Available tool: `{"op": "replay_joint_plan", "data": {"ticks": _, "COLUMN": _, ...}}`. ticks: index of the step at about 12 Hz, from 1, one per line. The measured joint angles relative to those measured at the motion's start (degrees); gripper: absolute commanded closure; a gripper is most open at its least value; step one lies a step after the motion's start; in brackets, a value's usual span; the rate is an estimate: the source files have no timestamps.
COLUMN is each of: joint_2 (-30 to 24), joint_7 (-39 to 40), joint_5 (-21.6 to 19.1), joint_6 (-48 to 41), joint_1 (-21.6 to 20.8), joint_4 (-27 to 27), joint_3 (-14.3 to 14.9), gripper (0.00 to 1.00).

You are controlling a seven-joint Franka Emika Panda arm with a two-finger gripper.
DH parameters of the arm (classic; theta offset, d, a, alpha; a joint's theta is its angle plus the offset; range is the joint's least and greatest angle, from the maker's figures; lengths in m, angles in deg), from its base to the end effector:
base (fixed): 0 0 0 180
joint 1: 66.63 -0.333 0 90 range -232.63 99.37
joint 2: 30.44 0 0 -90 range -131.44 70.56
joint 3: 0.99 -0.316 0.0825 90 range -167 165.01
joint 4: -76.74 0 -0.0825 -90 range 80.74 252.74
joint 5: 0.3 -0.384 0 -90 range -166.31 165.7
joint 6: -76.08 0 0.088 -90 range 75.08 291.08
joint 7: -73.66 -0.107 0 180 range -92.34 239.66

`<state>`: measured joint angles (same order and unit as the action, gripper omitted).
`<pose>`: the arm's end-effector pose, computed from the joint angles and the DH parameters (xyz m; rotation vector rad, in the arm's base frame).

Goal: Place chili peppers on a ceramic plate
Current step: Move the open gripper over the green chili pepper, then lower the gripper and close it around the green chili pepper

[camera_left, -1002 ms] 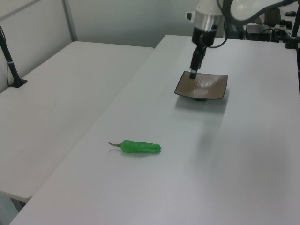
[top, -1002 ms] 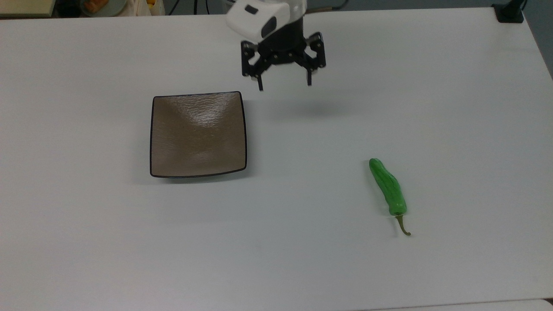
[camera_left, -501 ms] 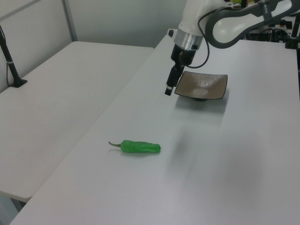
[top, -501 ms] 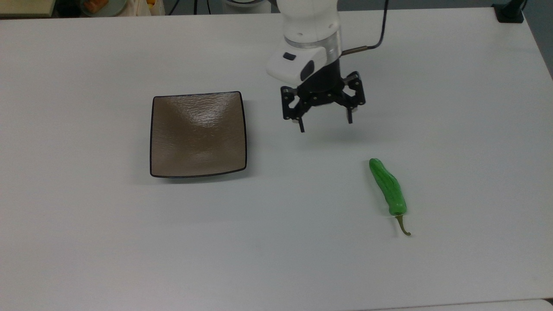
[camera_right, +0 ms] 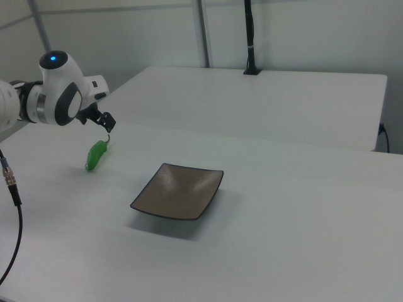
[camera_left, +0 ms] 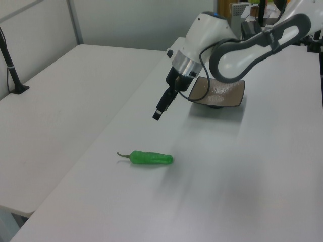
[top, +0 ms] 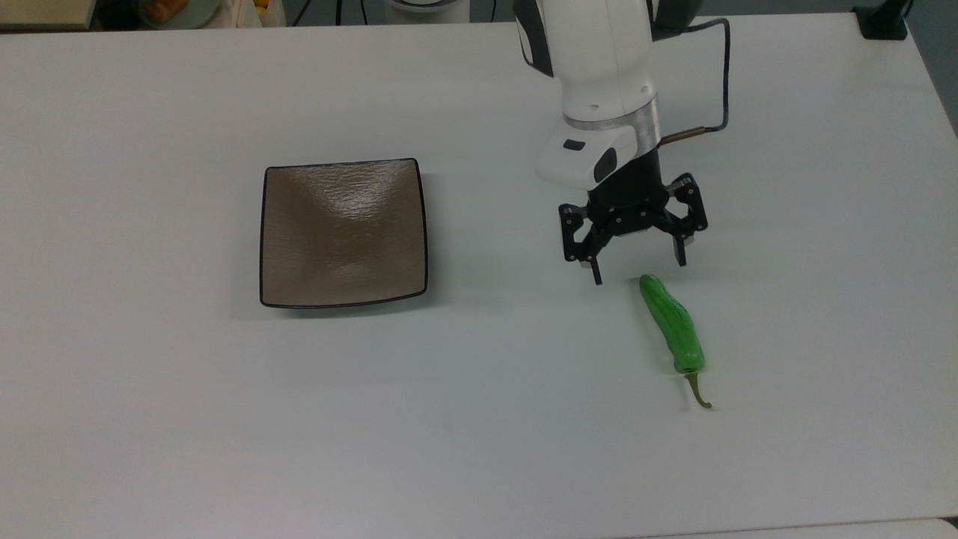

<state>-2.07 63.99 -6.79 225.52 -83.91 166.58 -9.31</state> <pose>0.6676 0.2966 0.4199 -2.7497 -0.2204 -0.6768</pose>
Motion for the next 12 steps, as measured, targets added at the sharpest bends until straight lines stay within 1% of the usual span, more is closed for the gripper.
{"op": "replay_joint_plan", "data": {"ticks": 2, "joint_2": 2.53, "joint_7": -1.51, "joint_5": 0.34, "joint_6": 1.22, "joint_1": -1.45, "joint_4": -2.17, "joint_3": -0.02, "gripper": 0.0}}
{"op": "replay_joint_plan", "data": {"ticks": 3, "joint_2": 4.15, "joint_7": -2.62, "joint_5": 1.3, "joint_6": 1.22, "joint_1": -1.98, "joint_4": -3.55, "joint_3": -0.02, "gripper": 0.0}}
{"op": "replay_joint_plan", "data": {"ticks": 4, "joint_2": 5.82, "joint_7": -4.04, "joint_5": 2.95, "joint_6": 1.24, "joint_1": -2.35, "joint_4": -4.77, "joint_3": -0.02, "gripper": 0.0}}
{"op": "replay_joint_plan", "data": {"ticks": 7, "joint_2": 10.6, "joint_7": -10.4, "joint_5": 10.33, "joint_6": 2.12, "joint_1": -3.44, "joint_4": -7.97, "joint_3": -0.03, "gripper": 0.0}}
{"op": "replay_joint_plan", "data": {"ticks": 8, "joint_2": 11.91, "joint_7": -12.45, "joint_5": 12.0, "joint_6": 3.43, "joint_1": -3.8, "joint_4": -8.48, "joint_3": -0.03, "gripper": 0.0}}
{"op": "replay_joint_plan", "data": {"ticks": 10, "joint_2": 13.81, "joint_7": -14.89, "joint_5": 14.06, "joint_6": 5.11, "joint_1": -4.44, "joint_4": -8.75, "joint_3": -0.04, "gripper": 0.0}}
{"op": "replay_joint_plan", "data": {"ticks": 12, "joint_2": 15.2, "joint_7": -16.01, "joint_5": 15.22, "joint_6": 5.22, "joint_1": -5.39, "joint_4": -8.83, "joint_3": -0.05, "gripper": 0.0}}
